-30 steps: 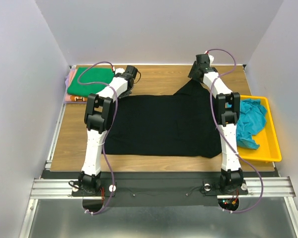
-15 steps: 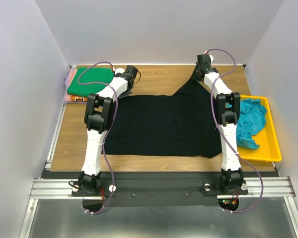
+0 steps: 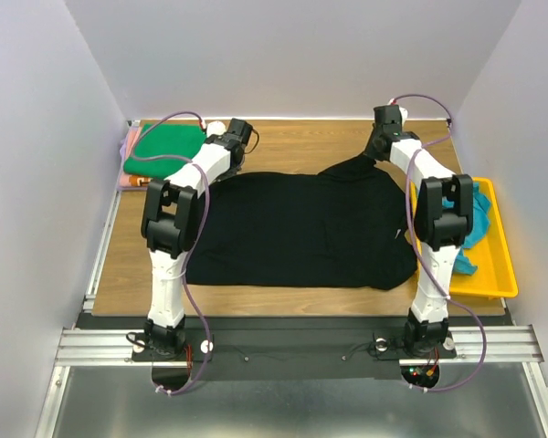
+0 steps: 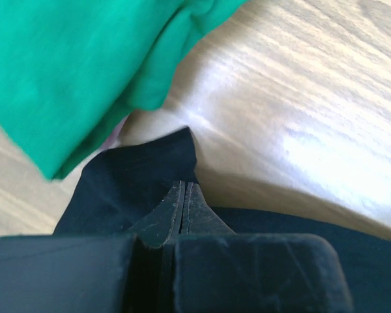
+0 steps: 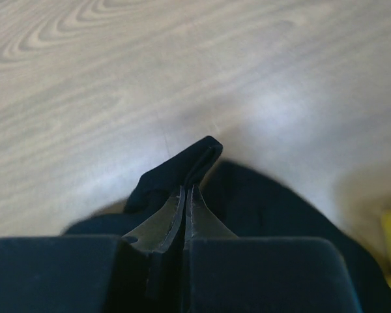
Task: Fold and stack the t-shirts
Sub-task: Fold the tshirt
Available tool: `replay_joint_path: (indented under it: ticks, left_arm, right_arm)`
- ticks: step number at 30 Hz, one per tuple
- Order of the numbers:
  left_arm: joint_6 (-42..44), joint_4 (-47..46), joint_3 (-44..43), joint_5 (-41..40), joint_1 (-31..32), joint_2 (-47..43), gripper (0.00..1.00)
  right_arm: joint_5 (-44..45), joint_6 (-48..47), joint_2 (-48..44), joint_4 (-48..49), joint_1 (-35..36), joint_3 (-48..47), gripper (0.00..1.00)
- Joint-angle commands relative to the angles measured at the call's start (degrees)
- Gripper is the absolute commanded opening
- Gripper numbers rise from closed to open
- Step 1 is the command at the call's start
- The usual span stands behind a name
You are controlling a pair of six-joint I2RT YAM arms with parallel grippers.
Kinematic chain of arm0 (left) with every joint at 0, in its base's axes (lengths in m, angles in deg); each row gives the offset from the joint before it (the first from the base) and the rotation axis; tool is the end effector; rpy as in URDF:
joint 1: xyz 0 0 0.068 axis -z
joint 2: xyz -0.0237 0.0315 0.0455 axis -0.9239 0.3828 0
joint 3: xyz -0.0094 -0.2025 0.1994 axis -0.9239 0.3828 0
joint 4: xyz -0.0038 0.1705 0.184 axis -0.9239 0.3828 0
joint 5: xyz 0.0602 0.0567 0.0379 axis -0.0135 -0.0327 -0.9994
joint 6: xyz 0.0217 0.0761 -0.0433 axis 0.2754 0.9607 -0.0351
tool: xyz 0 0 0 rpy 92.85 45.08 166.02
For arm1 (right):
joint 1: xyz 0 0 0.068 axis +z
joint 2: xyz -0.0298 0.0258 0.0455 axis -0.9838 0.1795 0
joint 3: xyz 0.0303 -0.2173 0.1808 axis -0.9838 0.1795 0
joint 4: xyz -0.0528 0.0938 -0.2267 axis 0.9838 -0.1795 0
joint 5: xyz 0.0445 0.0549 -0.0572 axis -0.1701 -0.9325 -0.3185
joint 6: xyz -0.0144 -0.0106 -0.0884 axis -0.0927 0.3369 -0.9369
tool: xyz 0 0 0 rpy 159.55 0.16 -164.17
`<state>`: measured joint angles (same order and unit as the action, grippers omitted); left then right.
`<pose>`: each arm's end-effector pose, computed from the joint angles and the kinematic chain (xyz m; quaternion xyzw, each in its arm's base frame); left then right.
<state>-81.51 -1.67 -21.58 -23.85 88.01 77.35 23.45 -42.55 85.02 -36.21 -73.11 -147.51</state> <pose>0.4758 -0.1346 0.1985 -0.2067 0.9030 0.0848 0.3669 0.5275 0.0400 0.1978 0.1770 0.9008 -0.0192 0.3960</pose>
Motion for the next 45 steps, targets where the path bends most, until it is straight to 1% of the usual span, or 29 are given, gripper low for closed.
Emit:
replay_joint_path:
  ticks: [1, 6, 10, 13, 14, 21, 31, 42, 45]
  left_arm:
    - [-2.9, 0.0, 4.3, -3.0, 1.1, -5.9, 0.00]
    - [-5.4, -0.9, 11.8, -4.0, 1.8, -11.2, 0.00]
    - [-7.5, -1.4, 16.6, -3.8, 2.4, -14.6, 0.00]
    - [-9.1, -1.5, 19.9, -3.8, 3.0, -17.4, 0.00]
    - [-9.5, -1.4, 20.7, -4.0, 3.2, -18.1, 0.00]
    - [-13.6, -0.5, 28.3, -5.6, 4.4, -24.9, 0.00]
    - [-19.6, 0.0, 37.3, -4.6, 6.9, -31.5, 0.00]
    - [-25.3, 1.4, 45.2, -3.0, 9.2, -36.4, 0.00]
    - [-26.0, 1.3, 46.7, -1.6, 9.6, -37.8, 0.00]
  right_arm:
    - [2.6, 1.4, -9.6, 2.8, 0.0, 8.1, 0.00]
    - [-1.4, 3.4, -19.1, 2.9, 0.0, 19.0, 0.00]
    - [-1.9, 4.3, -28.8, 2.9, 0.0, 28.9, 0.00]
    - [-3.2, 4.6, -33.4, 2.8, 0.0, 33.2, 0.00]
    - [-3.7, 4.7, -36.6, 2.8, 0.1, 36.1, 0.01]
    - [-6.1, 5.2, -49.2, 2.3, 0.1, 45.9, 0.00]
    - [-7.4, 4.9, -59.2, -4.0, 0.1, 50.3, 0.00]
    - [-9.4, 5.4, -65.4, -8.3, 0.1, 55.8, 0.00]
    - [-8.5, 5.5, -66.2, -8.7, 0.1, 56.9, 0.01]
